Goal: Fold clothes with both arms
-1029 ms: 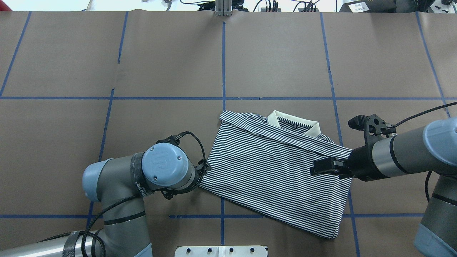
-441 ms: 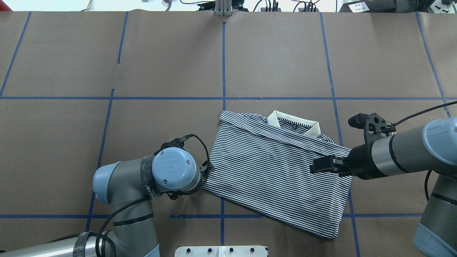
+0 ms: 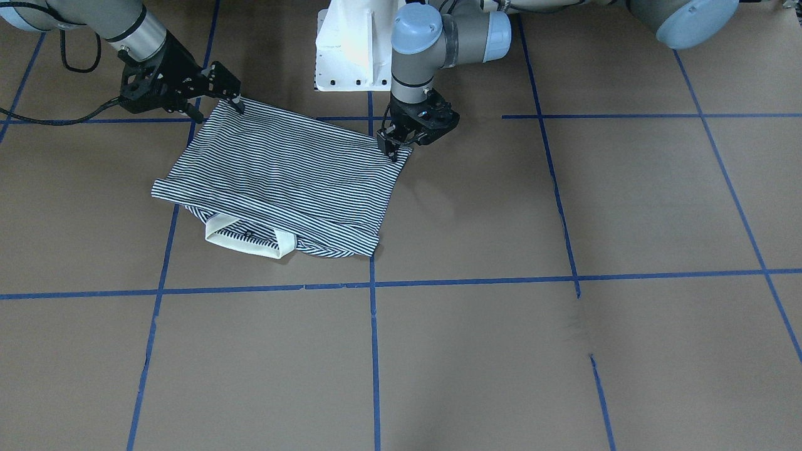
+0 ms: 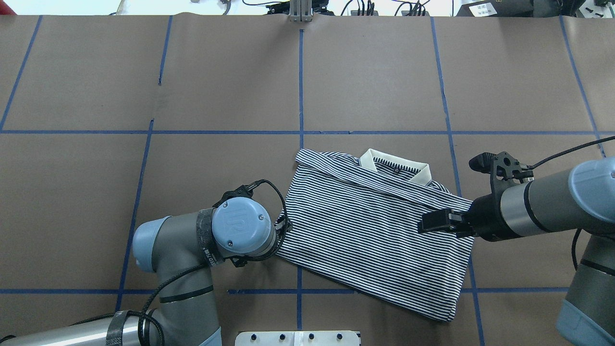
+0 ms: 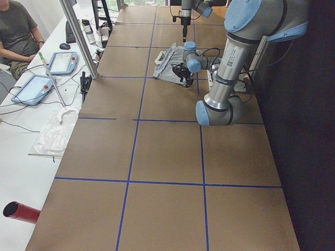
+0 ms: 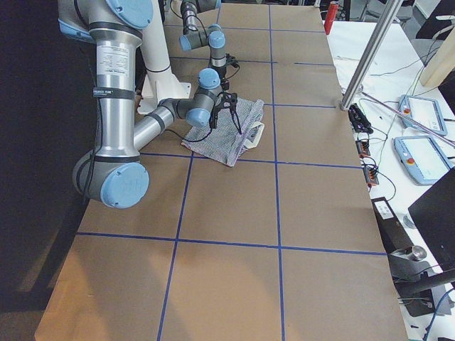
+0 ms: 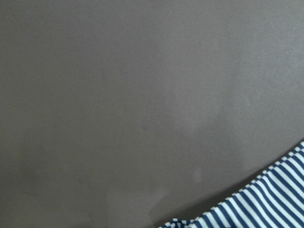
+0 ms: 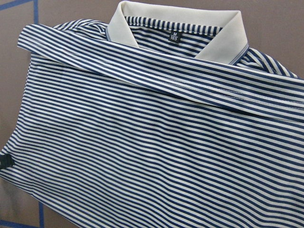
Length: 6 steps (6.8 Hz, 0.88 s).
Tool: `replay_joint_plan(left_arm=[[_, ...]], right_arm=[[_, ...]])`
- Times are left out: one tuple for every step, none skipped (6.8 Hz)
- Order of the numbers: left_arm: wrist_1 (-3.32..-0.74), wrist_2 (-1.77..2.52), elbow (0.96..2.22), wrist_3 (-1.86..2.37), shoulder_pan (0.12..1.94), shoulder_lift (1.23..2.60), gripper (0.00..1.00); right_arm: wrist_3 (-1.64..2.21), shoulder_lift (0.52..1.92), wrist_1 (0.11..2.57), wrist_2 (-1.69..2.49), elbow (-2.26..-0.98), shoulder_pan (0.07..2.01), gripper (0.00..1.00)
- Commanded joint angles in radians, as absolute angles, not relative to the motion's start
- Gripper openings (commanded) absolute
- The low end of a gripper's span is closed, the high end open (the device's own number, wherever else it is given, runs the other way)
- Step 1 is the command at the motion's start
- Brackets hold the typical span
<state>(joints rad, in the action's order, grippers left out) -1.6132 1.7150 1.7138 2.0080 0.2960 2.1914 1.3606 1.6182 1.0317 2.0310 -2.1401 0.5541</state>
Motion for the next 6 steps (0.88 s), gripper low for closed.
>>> replay_joint_plan(left_arm=[[-1.612,1.713,1.709,2.002,0.296,2.192,0.00],[-1.614,1.713,1.710,1.991,0.296,2.194,0.00],[-1.611,1.713,1.720,1.987,0.298,2.194,0.00],[-1.611,1.713,1.723,1.987,0.304,2.194,0.00],[-1.611,1.712,1.723,1.982,0.333,2.194,0.00],[-1.608,1.710,1.712,1.948,0.392,2.192,0.00]], right_arm=[[1.361,1.620,1.032,2.033,-2.141,0.555,1.00],[1.361,1.620,1.032,2.031,-2.141,0.555,1.00],[1.361,1.620,1.032,2.031,-2.141,0.557,1.00],[1.361,1.620,1.032,2.031,-2.141,0.555,1.00],[1.361,1.620,1.031,2.033,-2.141,0.558,1.00],[1.361,1.621,1.032,2.034,-2.141,0.563,1.00]])
